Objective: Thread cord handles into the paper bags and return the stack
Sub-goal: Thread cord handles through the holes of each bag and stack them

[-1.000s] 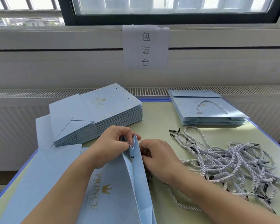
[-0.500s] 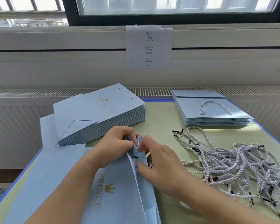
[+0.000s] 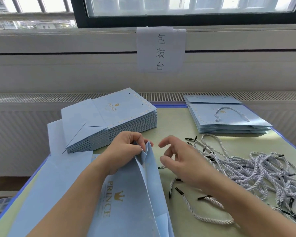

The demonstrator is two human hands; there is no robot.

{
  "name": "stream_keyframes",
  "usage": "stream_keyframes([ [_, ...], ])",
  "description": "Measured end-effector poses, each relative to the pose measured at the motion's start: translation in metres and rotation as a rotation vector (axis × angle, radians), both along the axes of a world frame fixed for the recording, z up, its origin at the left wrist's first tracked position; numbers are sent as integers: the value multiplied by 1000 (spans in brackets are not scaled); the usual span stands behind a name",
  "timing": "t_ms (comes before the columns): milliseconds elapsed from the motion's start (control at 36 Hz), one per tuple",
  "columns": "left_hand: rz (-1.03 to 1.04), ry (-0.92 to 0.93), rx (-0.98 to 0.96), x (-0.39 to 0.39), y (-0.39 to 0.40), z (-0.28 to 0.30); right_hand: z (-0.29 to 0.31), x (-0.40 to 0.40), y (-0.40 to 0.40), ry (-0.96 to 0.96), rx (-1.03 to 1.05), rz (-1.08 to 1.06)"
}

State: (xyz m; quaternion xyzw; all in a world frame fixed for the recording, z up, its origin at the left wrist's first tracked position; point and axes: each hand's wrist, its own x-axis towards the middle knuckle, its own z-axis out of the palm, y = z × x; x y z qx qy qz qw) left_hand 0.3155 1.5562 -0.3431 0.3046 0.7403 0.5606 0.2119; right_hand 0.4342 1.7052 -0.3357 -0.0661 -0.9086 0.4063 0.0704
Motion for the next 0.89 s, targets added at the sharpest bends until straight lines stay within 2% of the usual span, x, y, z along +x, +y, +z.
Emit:
stream_keyframes([
  [83,-11,-15,8,-1,0,0,6,1,11,-63,56,0],
  [250,-7,12,-4,-1,1,0,11,1,14,-46,-108,56],
  [306,-9,12,0,-2,1,0,11,0,12,-83,-8,118],
  [389,-13,12,-2,-2,0,0,9,1,10,-124,383,160],
  [417,-16,14,-5,-2,0,-1,9,2,9,-105,455,146],
  [500,-18,15,-12,-2,1,-1,8,0,6,-51,484,103],
  [611,-19,8,13,-2,0,1,6,0,4,41,413,51],
  [667,-8,1,47,-2,-1,2,5,-1,1,83,307,26],
  [778,-5,0,79,-1,-2,3,3,-8,-6,43,-61,-7],
  [889,-6,2,75,-1,-1,3,0,-11,-9,1,-129,-26],
])
